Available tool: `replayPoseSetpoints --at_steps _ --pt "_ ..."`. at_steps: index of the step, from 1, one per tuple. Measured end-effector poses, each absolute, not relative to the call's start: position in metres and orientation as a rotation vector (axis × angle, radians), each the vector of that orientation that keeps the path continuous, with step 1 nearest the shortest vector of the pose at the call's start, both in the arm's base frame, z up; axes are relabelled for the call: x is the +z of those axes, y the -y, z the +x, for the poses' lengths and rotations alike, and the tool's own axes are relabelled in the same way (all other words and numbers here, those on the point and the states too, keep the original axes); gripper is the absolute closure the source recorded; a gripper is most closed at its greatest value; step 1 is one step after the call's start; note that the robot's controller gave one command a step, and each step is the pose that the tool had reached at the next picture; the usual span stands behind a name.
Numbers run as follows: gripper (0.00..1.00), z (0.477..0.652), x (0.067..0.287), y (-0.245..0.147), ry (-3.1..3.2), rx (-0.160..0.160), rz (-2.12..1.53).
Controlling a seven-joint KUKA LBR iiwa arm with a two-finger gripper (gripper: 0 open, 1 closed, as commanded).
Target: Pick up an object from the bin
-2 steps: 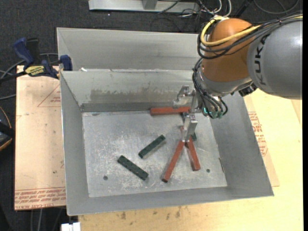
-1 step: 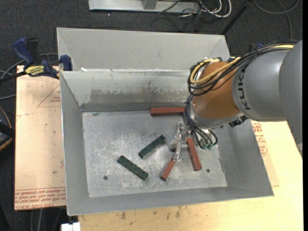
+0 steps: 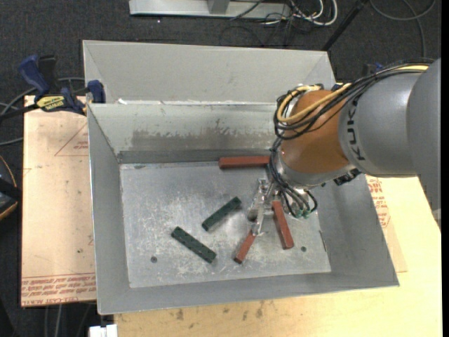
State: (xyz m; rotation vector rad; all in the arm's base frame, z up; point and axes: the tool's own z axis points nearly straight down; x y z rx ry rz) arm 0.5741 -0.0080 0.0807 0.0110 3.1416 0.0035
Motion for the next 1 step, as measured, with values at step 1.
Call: replayPoseSetpoints --at_steps 1 --pt "1.0 0.5703 0.1072 0.0502 -3.14 0.007 -0.053"
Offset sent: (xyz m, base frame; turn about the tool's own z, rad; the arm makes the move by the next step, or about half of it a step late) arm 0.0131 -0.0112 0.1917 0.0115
